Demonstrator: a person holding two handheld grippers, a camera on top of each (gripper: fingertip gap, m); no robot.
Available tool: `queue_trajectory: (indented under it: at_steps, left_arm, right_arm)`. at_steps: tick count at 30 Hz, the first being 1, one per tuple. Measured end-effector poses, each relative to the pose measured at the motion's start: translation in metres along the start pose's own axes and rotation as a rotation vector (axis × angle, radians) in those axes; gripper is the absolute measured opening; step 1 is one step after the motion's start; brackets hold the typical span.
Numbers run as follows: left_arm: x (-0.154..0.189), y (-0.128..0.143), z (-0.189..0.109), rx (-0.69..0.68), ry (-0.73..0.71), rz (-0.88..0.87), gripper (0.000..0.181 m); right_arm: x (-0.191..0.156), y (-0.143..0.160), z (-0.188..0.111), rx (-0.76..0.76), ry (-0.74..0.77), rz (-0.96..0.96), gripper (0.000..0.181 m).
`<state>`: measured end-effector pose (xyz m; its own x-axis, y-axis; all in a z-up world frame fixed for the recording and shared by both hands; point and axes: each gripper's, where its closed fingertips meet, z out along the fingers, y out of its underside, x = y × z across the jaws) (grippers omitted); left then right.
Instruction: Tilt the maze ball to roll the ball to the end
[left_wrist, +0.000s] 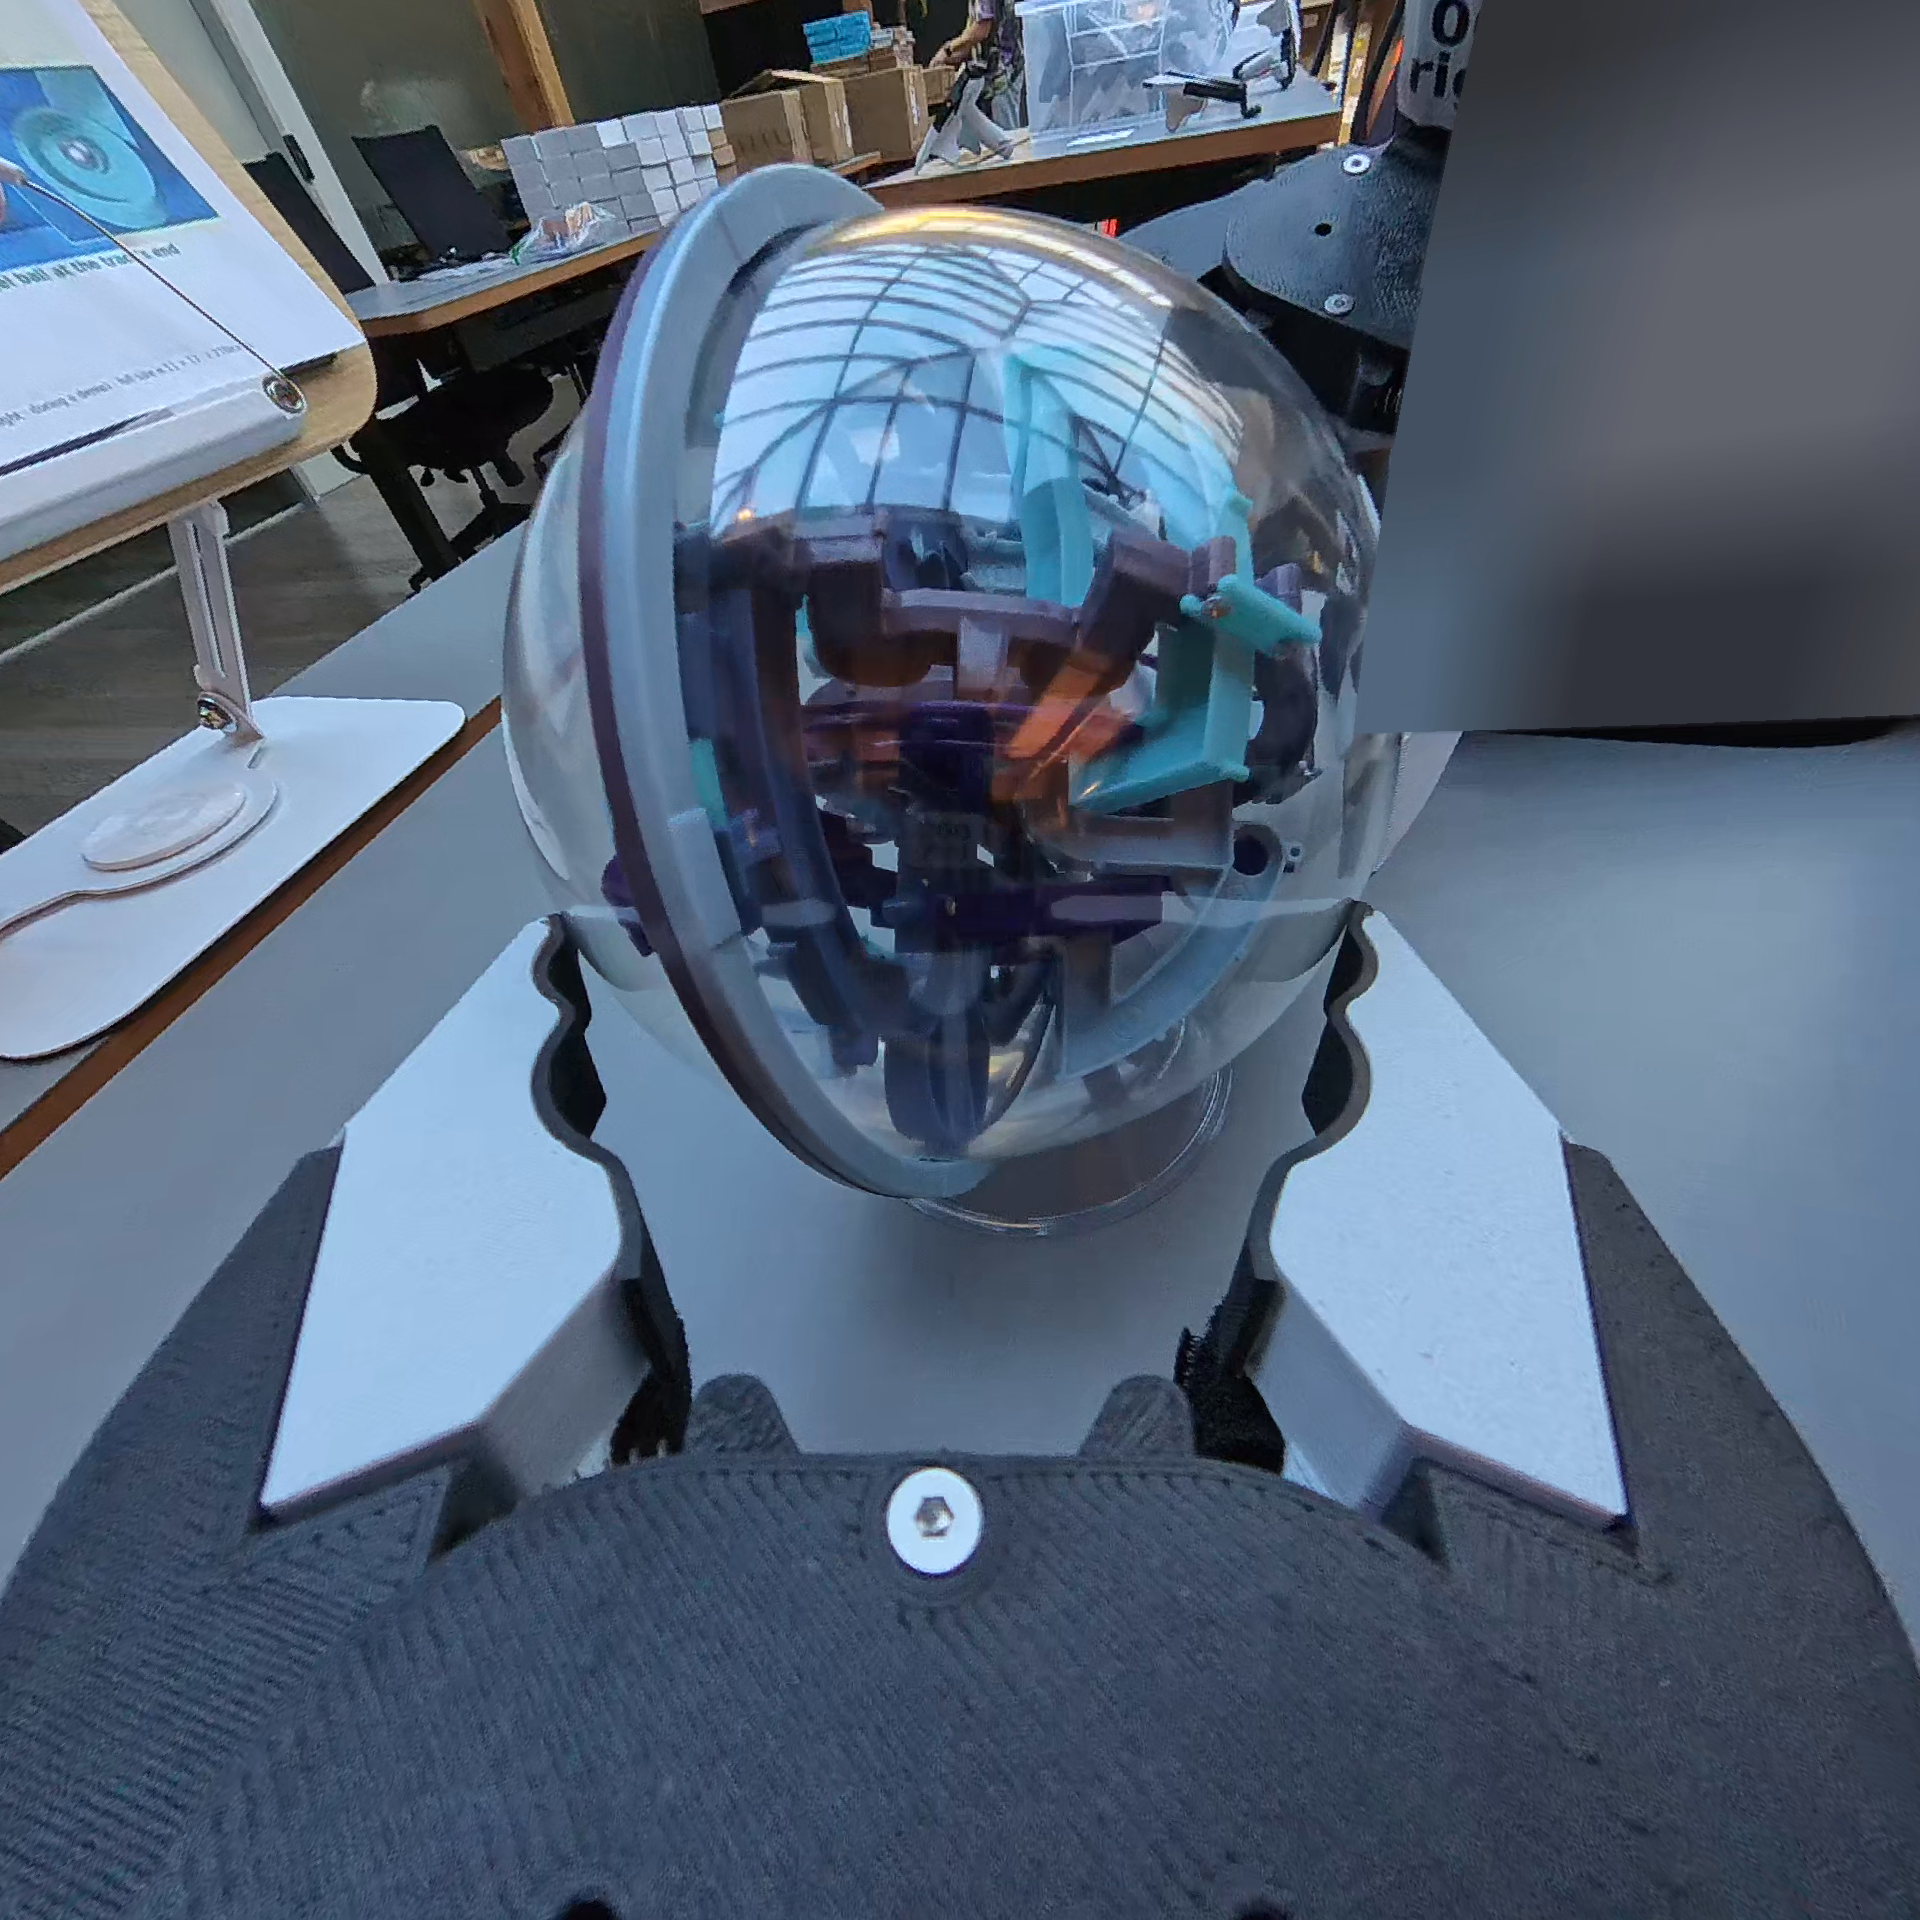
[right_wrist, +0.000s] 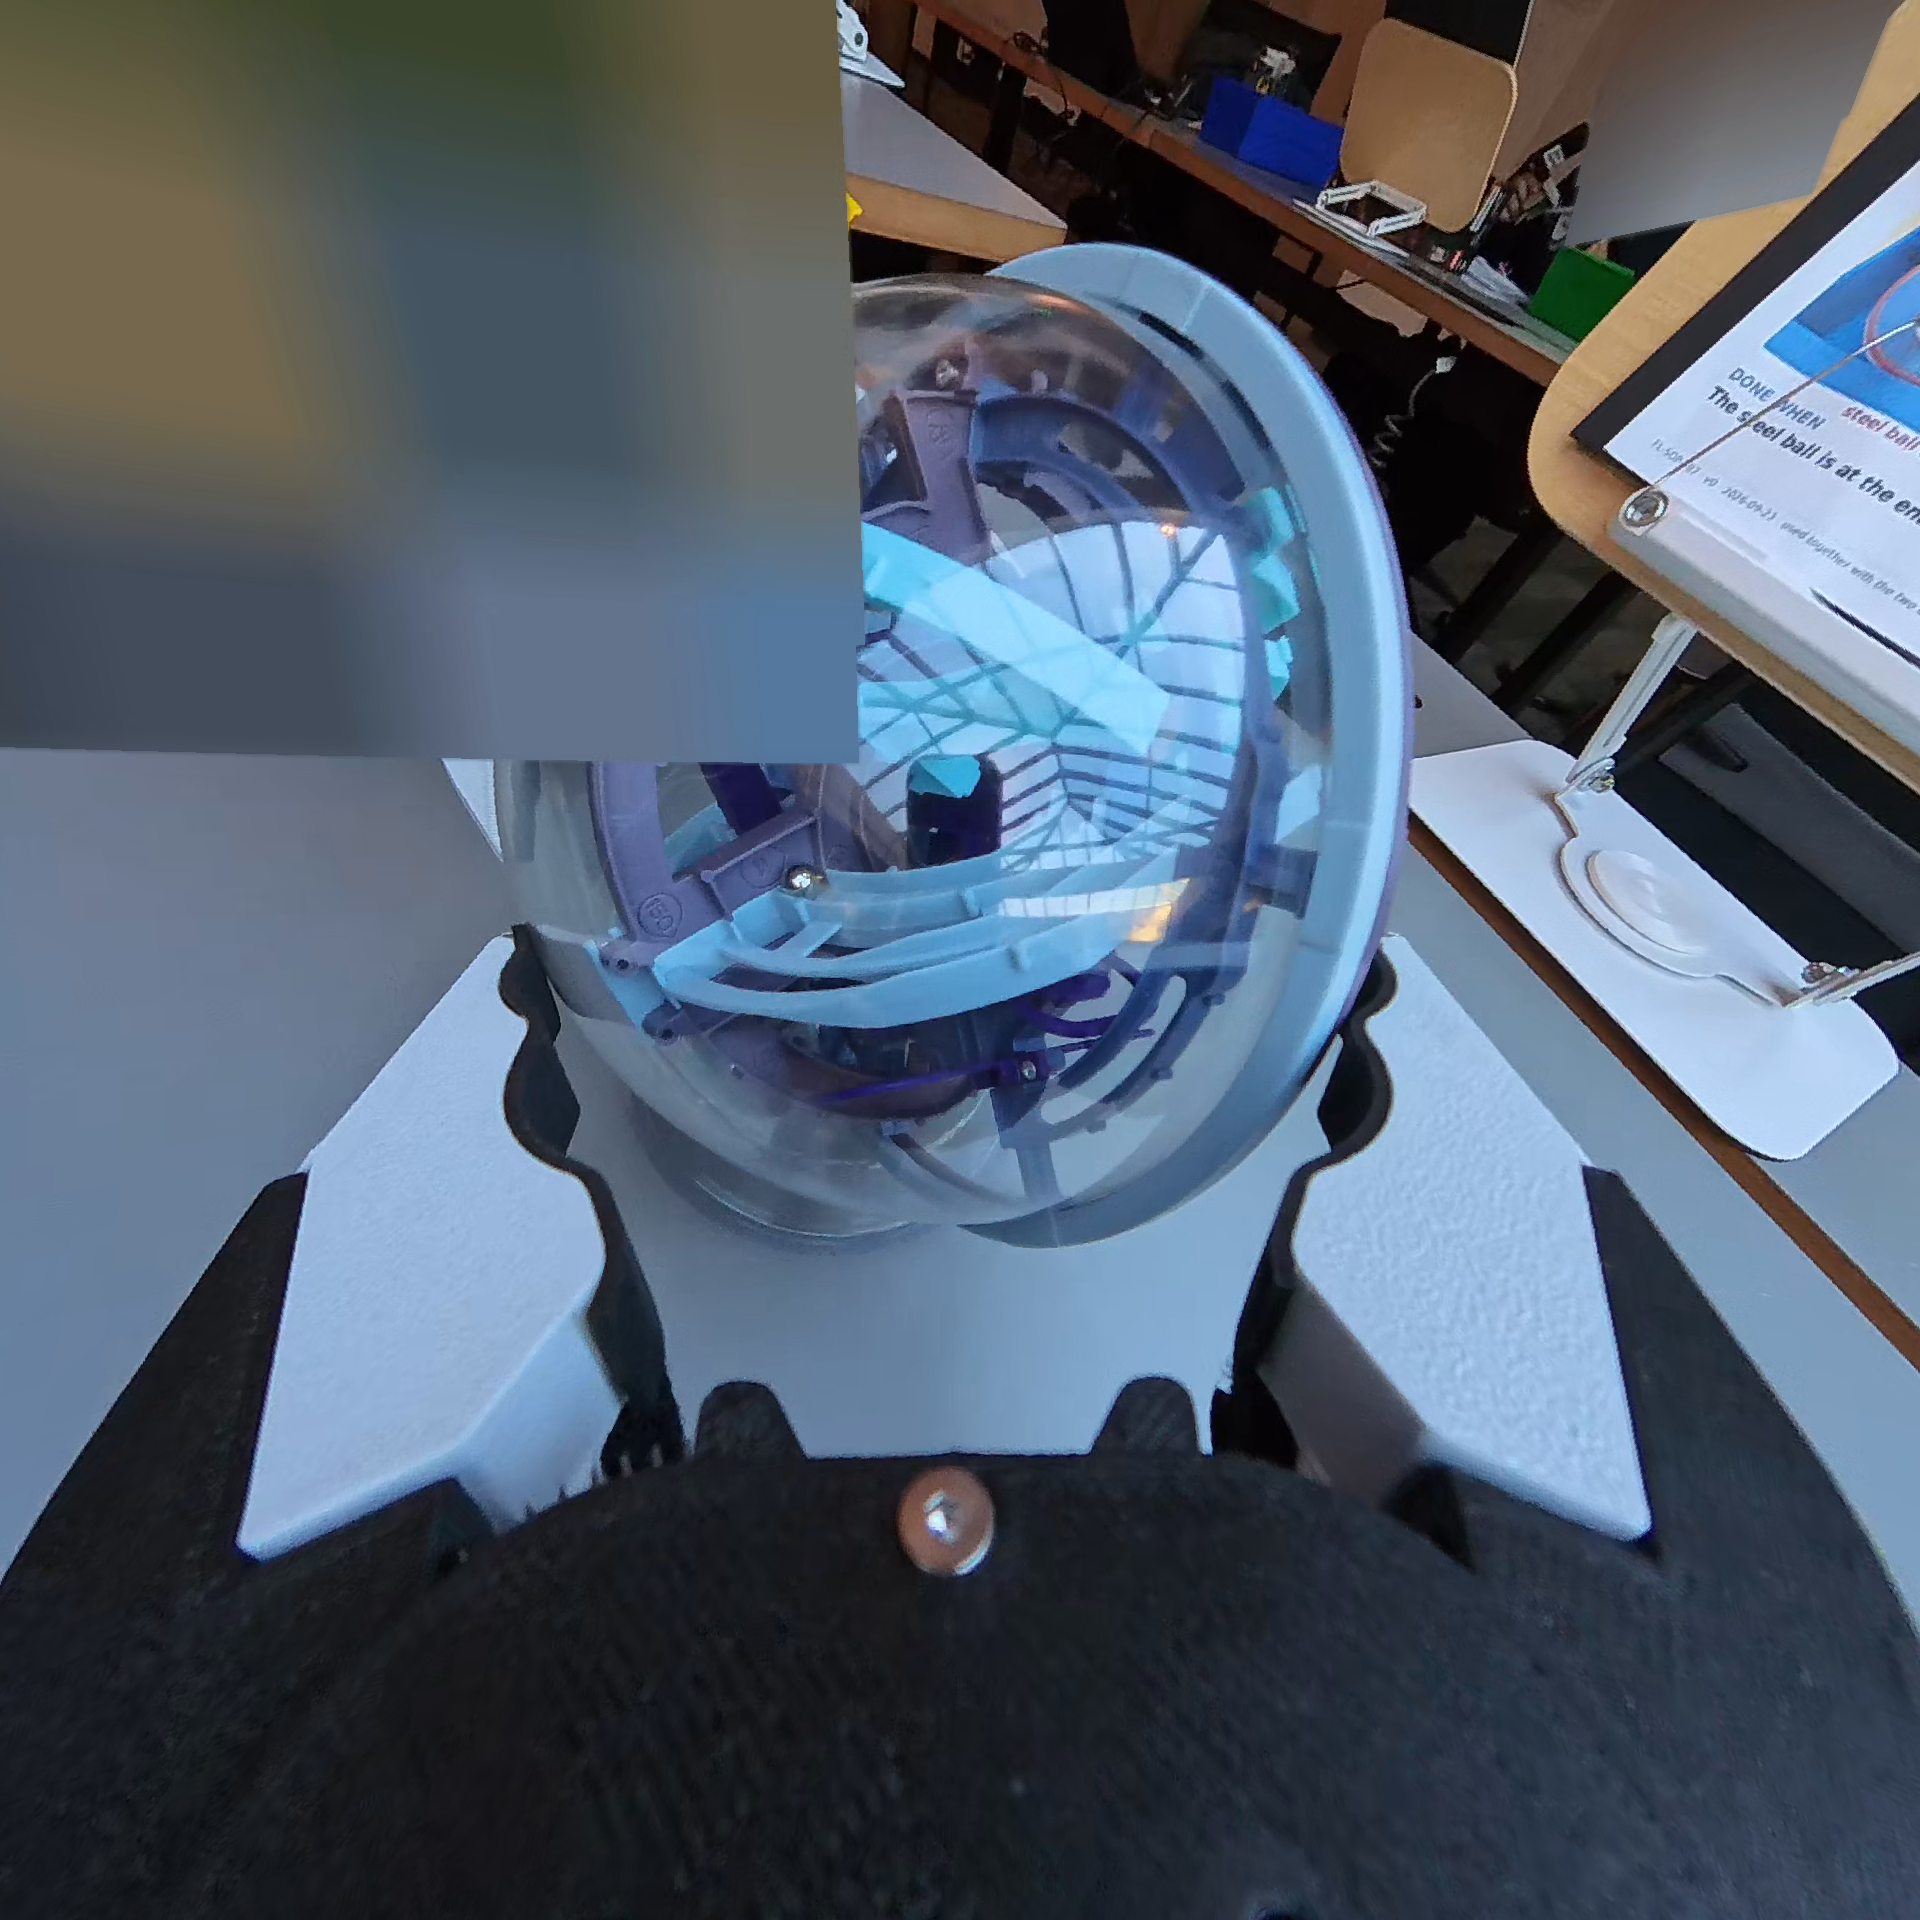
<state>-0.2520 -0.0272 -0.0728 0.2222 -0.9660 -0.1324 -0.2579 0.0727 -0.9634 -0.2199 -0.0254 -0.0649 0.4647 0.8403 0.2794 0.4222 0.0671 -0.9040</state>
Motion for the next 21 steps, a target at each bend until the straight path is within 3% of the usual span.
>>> queue_trajectory:
  at_steps: [10,21]
  left_arm:
    - [-0.002,-0.001,0.001,0.021,-0.001,-0.028,0.138]
    - [-0.002,0.0,0.002,0.02,-0.002,-0.013,0.138]
  right_arm:
    - [0.001,-0.004,0.0,-0.006,0.019,-0.085,0.153]
    - [0.003,-0.009,0.004,-0.245,-0.038,-0.289,0.154]
